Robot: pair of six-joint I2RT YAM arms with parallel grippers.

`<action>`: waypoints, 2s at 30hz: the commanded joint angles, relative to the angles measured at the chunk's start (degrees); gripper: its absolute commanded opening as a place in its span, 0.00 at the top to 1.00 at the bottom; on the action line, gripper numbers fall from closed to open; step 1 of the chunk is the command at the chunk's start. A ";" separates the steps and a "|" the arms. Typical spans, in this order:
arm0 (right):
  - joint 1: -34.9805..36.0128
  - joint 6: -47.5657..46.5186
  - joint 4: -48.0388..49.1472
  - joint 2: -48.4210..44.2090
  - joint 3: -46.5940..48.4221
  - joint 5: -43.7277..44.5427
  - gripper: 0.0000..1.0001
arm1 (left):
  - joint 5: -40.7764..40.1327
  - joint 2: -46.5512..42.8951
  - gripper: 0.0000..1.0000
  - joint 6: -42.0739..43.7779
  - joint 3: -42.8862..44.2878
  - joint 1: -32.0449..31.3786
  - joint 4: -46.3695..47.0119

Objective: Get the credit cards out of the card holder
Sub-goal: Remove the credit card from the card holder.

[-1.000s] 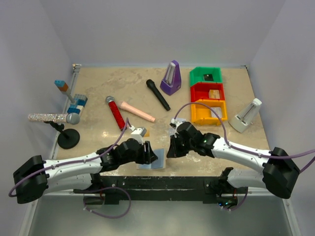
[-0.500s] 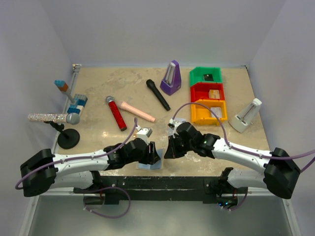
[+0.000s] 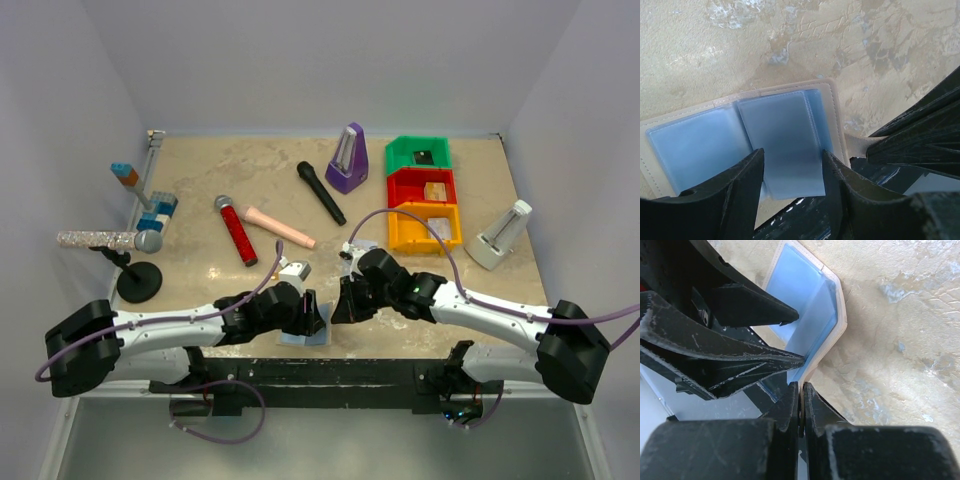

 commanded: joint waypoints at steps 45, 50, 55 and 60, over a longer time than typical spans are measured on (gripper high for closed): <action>0.60 -0.41 -0.28 -2.68 1.77 -0.07 1.00 | -2.23 -4.76 0.47 0.39 2.08 -1.14 -0.82; 0.60 -0.68 -0.72 -2.51 2.29 -0.07 1.00 | -2.23 -4.32 0.43 1.97 3.05 -1.49 -0.37; 0.60 -0.76 -0.64 -2.07 2.65 -0.16 1.00 | -3.02 -3.36 0.42 2.94 3.66 -1.76 -1.34; 0.60 -0.85 -0.72 -1.98 2.91 -0.33 1.00 | -3.81 -1.25 0.43 3.55 4.89 -2.46 -2.83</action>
